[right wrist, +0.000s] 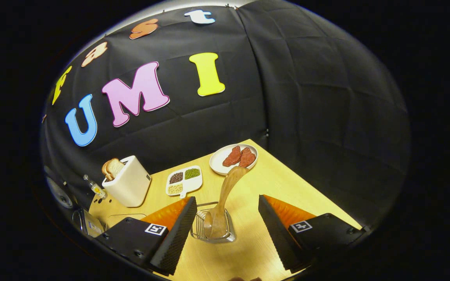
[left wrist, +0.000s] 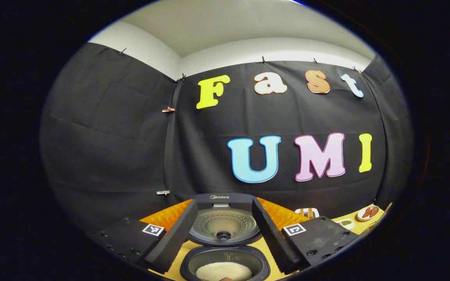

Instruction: Close the left gripper, press the button to open the rice cooker; take a wooden spoon from the chopstick holder with the right hand, scoop a spoonful of rice and pour it into the rice cooker, then put the wooden spoon back into the chopstick holder.

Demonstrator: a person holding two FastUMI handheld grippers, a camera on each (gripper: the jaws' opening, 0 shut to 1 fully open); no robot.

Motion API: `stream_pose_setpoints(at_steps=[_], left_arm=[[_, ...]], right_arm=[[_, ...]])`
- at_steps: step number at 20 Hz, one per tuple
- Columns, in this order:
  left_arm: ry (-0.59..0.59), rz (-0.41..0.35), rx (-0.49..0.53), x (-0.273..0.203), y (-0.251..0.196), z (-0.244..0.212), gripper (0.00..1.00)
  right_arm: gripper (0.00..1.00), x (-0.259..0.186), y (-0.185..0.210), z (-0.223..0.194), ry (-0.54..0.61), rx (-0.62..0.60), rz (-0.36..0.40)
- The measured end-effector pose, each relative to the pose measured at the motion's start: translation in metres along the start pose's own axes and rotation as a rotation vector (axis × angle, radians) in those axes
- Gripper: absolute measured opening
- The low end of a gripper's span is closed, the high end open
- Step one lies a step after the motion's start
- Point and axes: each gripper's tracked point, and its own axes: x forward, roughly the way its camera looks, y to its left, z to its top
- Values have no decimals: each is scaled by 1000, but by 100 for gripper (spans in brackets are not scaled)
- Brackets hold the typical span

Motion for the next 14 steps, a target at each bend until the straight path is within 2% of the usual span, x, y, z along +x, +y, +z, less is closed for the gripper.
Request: stream_pose_setpoints(at_steps=[4,7,8,12,14], left_arm=[[-30,-20,-26,42,14,-2,92],[-40,-41,-4,69,23,-7,92],[-41,-55,4,77,23,-9,95],[-33,-106,28,105,14,-20,92],[-23,-119,49,114,9,-23,94]], right_arm=[[98,-54,8,-1,-9,30,-16],[99,-88,9,-6,-31,-11,-44],[99,-98,10,-9,-33,-23,-51],[99,-122,12,-23,-14,-66,-71],[98,-128,11,-26,-14,-89,-82]])
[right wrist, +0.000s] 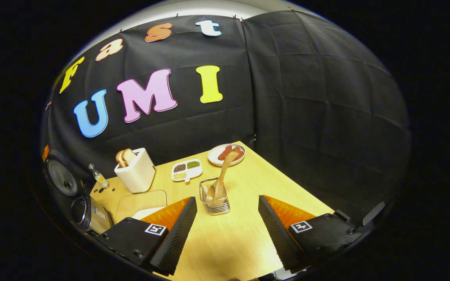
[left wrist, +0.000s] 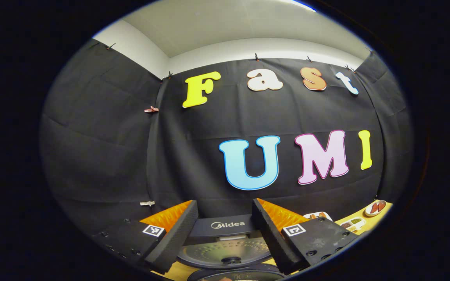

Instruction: Close the left gripper, press the button to open the rice cooker; take a wooden spoon from the chopstick holder with the right hand, scoop a spoonful of rice and pour it into the rice cooker, then put the wooden spoon back into the chopstick holder.

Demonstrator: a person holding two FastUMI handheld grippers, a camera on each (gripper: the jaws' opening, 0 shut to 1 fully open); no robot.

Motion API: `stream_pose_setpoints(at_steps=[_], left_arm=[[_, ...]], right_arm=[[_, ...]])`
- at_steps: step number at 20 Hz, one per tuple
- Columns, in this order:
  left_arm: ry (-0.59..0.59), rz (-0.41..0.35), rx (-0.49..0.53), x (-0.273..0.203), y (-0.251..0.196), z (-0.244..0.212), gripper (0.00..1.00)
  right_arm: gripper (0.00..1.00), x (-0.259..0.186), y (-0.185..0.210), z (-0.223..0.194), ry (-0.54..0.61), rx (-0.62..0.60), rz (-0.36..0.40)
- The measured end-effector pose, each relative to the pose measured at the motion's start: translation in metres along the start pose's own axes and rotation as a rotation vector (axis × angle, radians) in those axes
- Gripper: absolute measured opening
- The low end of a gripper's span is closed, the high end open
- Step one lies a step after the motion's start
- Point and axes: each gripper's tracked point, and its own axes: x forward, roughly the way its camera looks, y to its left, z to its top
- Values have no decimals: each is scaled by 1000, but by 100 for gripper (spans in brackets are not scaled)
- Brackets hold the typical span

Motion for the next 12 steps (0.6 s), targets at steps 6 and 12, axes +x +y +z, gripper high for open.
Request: stream_pose_setpoints(at_steps=[6,12], left_arm=[[64,-25,34,17,-8,-7,94],[191,-25,36,-10,-16,-11,93]], right_arm=[[99,-5,8,-18,42,-4,23],[99,7,21,-24,65,-7,71]])
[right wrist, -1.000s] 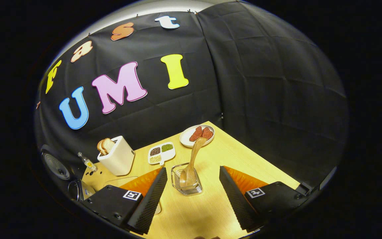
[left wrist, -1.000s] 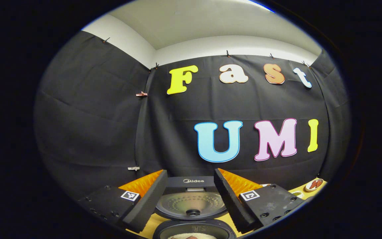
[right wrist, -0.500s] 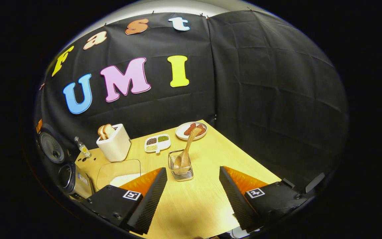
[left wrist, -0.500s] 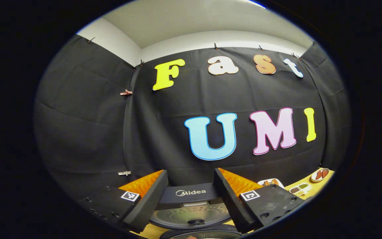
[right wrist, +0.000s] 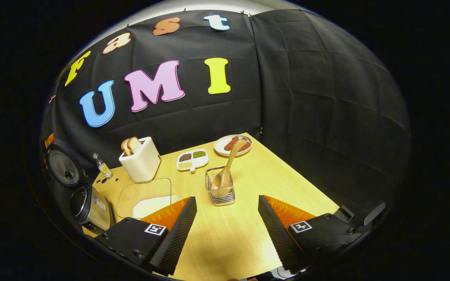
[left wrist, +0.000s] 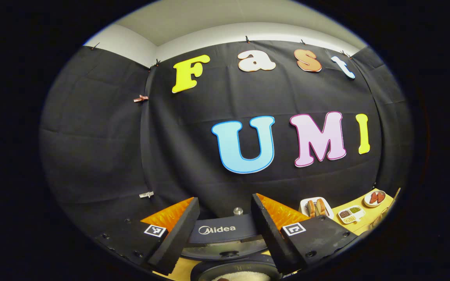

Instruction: Close the left gripper, press the button to open the rice cooker; take a wooden spoon from the chopstick holder with the right hand, scoop a spoonful of rice and pour it into the rice cooker, then put the wooden spoon back into the chopstick holder.

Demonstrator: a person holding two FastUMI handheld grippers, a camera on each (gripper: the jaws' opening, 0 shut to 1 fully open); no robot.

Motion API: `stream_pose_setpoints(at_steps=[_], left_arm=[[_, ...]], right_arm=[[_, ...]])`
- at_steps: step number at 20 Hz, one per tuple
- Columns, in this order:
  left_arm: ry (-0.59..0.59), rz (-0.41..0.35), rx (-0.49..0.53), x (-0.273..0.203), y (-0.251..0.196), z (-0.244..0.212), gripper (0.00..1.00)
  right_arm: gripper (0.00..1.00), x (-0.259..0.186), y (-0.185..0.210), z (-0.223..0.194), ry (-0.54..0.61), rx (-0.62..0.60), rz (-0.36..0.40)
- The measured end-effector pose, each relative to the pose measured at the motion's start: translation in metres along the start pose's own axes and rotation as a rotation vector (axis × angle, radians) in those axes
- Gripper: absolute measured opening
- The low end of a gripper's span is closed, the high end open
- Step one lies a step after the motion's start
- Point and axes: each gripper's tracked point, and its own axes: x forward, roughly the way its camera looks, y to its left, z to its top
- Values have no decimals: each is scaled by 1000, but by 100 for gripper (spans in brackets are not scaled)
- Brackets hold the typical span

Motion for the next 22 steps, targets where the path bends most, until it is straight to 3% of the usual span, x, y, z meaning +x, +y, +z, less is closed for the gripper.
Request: stream_pose_setpoints(at_steps=[5,10,14,18,21,22], left_arm=[[155,3,-38,-44,-9,-22,94],[396,18,-151,-91,-20,-73,97],[407,44,-96,-110,-25,-105,97],[500,19,-130,-128,-39,-182,100],[497,4,-111,-139,-45,-215,100],[444,4,-97,-139,-45,-210,100]], right_arm=[[99,17,18,-9,23,-35,75],[99,26,34,-16,52,-50,147],[99,28,38,-28,97,-71,192],[99,24,31,-26,119,-109,219],[99,20,28,-27,127,-107,217],[99,20,30,-27,125,-105,218]])
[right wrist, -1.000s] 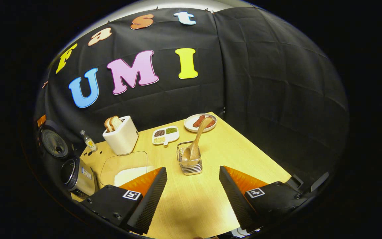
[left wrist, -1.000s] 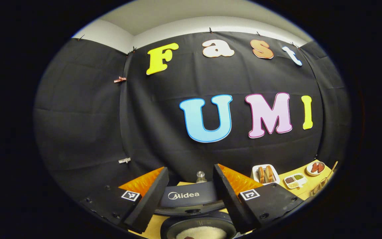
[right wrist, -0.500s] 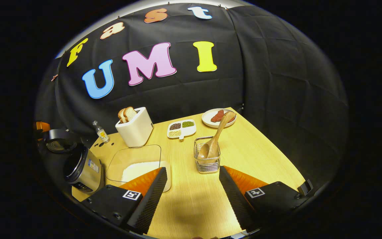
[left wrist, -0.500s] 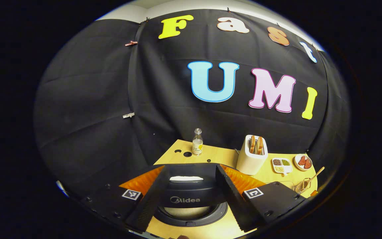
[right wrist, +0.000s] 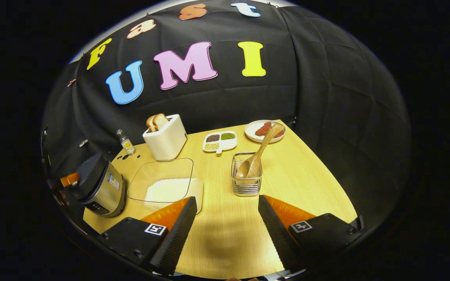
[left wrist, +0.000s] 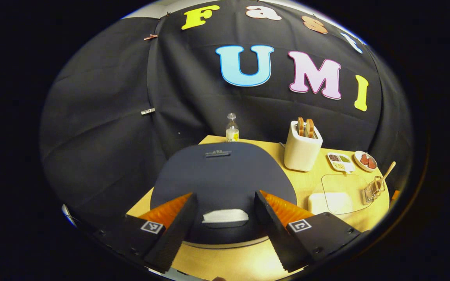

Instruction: Close the left gripper, press the button to open the rice cooker; take a wooden spoon from the chopstick holder with the right hand, scoop a spoonful of rice and pour it into the rice cooker, then put the wooden spoon back into the chopstick holder.

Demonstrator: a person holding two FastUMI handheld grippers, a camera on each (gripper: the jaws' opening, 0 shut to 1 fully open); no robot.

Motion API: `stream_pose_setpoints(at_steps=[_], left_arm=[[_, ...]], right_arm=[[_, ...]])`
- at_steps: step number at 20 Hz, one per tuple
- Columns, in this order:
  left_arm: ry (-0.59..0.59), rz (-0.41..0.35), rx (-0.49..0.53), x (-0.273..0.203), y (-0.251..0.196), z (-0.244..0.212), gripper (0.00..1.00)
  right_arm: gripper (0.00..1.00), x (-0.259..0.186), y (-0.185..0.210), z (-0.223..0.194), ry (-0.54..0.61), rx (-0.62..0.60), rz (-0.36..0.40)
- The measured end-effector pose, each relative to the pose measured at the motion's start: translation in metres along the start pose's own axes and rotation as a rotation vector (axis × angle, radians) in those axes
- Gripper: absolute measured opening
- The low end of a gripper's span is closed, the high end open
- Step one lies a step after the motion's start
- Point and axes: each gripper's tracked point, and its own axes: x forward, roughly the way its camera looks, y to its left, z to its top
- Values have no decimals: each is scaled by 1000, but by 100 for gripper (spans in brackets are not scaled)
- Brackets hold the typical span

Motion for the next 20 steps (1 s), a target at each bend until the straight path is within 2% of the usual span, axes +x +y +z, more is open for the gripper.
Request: stream_pose_setpoints(at_steps=[2,4,8,13,16,20], left_arm=[[-31,-4,25,4,-2,-3,99],[-70,-1,-11,6,0,-4,99],[-55,-4,-12,7,-2,-14,100],[-84,-13,19,0,-7,-2,99],[-216,-63,42,-38,-45,45,95],[-378,-116,-12,-100,-104,98,95]], right_arm=[[99,-2,2,2,-4,-9,5],[99,-4,7,3,-9,-23,19],[99,-8,13,4,-19,-49,40],[99,-14,16,12,-60,-64,46],[99,-20,20,43,-148,-118,61],[99,-52,27,124,-386,-157,110]])
